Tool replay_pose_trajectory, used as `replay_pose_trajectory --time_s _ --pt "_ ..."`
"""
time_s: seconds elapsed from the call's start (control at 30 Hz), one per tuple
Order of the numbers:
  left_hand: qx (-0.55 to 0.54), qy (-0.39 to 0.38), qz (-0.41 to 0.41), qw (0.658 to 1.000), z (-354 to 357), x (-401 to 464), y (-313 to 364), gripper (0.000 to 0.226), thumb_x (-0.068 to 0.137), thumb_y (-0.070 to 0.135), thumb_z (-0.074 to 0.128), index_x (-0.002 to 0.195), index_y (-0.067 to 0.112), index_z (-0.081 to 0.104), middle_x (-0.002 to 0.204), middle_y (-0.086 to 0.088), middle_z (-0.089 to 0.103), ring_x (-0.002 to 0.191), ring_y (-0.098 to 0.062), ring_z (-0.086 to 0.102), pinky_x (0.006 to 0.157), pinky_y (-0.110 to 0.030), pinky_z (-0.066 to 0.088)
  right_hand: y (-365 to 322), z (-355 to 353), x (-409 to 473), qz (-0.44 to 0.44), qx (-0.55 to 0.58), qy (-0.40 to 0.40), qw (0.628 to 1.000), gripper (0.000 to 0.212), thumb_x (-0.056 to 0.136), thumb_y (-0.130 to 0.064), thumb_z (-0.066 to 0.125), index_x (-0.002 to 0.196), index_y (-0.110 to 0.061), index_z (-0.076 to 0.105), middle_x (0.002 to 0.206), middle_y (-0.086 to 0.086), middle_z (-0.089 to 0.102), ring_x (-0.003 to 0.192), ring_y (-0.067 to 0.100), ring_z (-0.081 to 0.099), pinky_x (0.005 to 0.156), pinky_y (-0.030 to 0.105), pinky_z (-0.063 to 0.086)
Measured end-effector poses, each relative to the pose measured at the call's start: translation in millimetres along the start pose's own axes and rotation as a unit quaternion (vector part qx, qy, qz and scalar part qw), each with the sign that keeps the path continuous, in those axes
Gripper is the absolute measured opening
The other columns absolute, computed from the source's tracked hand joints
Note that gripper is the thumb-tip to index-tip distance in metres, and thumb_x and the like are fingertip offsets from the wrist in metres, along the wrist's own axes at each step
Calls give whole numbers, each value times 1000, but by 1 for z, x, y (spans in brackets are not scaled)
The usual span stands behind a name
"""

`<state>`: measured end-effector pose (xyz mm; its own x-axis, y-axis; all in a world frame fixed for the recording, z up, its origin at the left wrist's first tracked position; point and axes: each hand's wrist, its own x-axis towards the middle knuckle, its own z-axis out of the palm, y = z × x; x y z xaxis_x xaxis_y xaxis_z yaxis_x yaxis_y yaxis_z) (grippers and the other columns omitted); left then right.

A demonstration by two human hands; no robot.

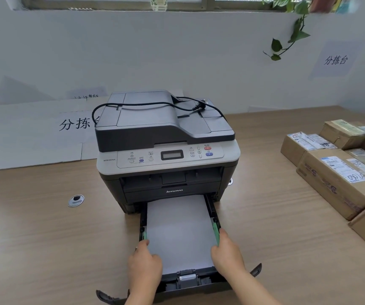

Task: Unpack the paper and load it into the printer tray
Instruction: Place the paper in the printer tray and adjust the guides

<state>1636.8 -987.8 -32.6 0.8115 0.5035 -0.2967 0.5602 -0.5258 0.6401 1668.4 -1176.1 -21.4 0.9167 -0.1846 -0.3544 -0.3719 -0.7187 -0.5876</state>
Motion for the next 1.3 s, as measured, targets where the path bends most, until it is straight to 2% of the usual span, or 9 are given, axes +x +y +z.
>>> replay_pose_trajectory --time_s 0.17,0.27,0.4,0.5,0.63,0.8,1.03,1.17,1.3 --pt "19 25 29 999 1 -1 -2 51 84 0 45 135 6 46 128 -18 59 116 -35 54 96 -40 45 4 0 -3 -34 -8 19 999 54 91 -6 36 144 -12 30 124 13 59 104 32 60 88 39 52" --pt "66 106 200 972 7 -12 -16 36 72 -5 63 106 6 66 101 -15 70 97 -34 64 85 -42 52 17 2 -15 -140 -53 78 986 43 94 -16 43 137 -15 45 123 2 61 112 22 58 89 30 47" --pt "89 164 343 921 8 -48 -30 14 69 28 53 72 25 66 69 0 63 76 -15 44 66 -26 45 43 9 -42 -318 -108 216 917 3 83 -28 52 85 -29 54 73 -5 61 74 15 55 68 24 36" --pt "129 139 392 900 8 -65 -37 13 63 38 60 56 27 63 59 3 58 70 -14 40 64 -25 36 57 15 -56 -361 -147 253 885 34 91 -40 38 63 -27 52 57 -5 52 58 16 49 61 27 31" --pt "183 129 469 854 5 -62 -41 16 63 40 63 57 28 55 57 5 53 64 -13 42 60 -26 27 56 15 -64 -387 -187 293 854 45 90 -45 36 53 -26 54 48 -5 49 47 15 51 58 27 30" --pt "253 80 460 847 -2 -60 -43 18 66 41 54 54 28 52 51 7 50 46 -13 53 51 -20 32 55 13 -67 -395 -231 280 844 48 90 -46 33 51 -27 54 46 -6 49 44 12 51 58 28 28" --pt "288 117 454 835 -7 -42 -36 21 71 30 53 52 25 58 50 3 50 43 -16 52 47 -25 34 51 15 -43 -433 -216 266 834 49 92 -39 31 56 -29 63 51 -11 58 48 12 56 60 25 31" --pt "305 135 460 823 -7 -29 -29 24 73 29 52 51 25 60 47 4 52 40 -17 52 42 -28 38 42 13 -29 -428 -260 236 832 27 77 -33 51 55 -28 65 51 -12 60 47 10 57 54 22 36" --pt "333 129 457 815 -9 -11 -26 23 68 24 50 47 23 60 42 2 50 33 -18 50 35 -24 37 35 12 -15 -423 -275 214 836 24 74 -35 51 56 -27 64 51 -12 60 48 9 57 49 22 43"
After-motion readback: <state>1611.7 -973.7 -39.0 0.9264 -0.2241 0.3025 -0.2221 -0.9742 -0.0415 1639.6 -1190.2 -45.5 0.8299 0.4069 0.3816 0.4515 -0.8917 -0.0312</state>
